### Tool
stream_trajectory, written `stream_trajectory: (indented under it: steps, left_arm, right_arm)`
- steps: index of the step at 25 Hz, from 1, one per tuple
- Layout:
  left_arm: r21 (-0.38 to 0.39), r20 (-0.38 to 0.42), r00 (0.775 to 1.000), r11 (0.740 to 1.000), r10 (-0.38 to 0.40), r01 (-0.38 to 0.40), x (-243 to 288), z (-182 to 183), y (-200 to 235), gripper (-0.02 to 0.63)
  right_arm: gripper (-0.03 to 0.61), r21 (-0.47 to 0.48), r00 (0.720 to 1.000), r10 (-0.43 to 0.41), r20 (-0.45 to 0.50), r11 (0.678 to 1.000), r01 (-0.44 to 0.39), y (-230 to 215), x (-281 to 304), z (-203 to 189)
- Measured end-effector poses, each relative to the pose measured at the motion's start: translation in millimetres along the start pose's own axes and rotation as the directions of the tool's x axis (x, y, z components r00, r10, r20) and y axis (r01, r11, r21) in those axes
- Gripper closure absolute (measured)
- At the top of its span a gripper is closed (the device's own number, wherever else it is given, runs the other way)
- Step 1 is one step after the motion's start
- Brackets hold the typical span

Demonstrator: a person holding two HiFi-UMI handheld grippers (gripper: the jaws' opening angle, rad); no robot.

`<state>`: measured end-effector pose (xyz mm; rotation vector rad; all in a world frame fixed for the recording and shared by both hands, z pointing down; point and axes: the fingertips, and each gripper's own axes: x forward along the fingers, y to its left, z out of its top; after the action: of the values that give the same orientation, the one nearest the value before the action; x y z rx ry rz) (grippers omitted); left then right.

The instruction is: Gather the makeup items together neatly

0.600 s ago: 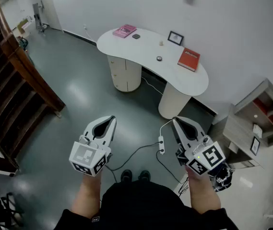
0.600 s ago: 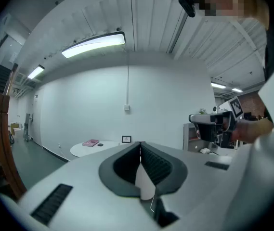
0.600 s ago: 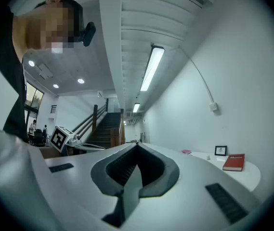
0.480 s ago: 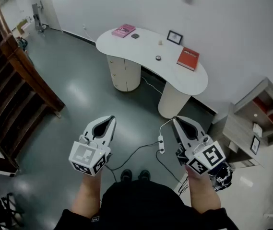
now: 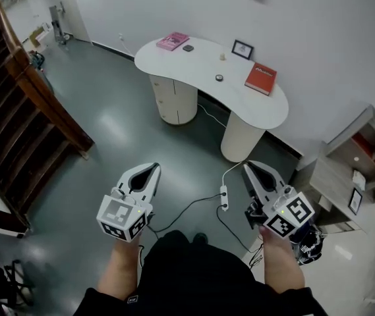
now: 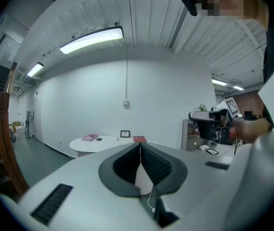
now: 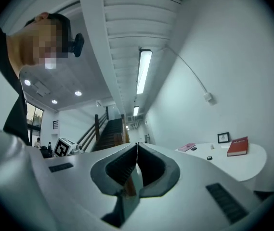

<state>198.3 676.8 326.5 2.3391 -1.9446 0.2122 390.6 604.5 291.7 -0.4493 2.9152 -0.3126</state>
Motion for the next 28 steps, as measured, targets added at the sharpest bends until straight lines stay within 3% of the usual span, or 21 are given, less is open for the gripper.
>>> stream_trajectory:
  steps: [5,9,16,20,28]
  left_arm:
    - [-0.030,-0.017,1.000,0.999,0.021,-0.021,2,-11,-1,0.601]
    - [-0.043,-0.028,0.999,0.999,0.019,-0.020,14,-17,4,0.601]
    - [-0.058,-0.015,1.000,0.998,-0.009,0.008,67,-20,41,0.601]
    - [-0.068,-0.001,1.000,0.997,-0.019,0.019,107,-19,85,0.601]
    - [-0.074,-0.022,0.999,0.997,-0.035,0.033,185,-5,217,0.601]
  right_arm:
    - [0.541,0.054,0.998,0.045,-0.041,0.998,-0.043,2,5,-23]
    - [0.540,0.112,0.997,0.071,0.002,0.991,-0.070,-2,13,-26]
    - [0.540,0.062,0.995,0.095,-0.027,0.994,-0.093,-32,65,-23]
    - [0.540,0.058,0.997,0.067,-0.041,0.996,-0.065,-68,108,-23]
    - [0.540,0.085,0.998,0.014,-0.055,0.996,-0.009,-138,237,-26]
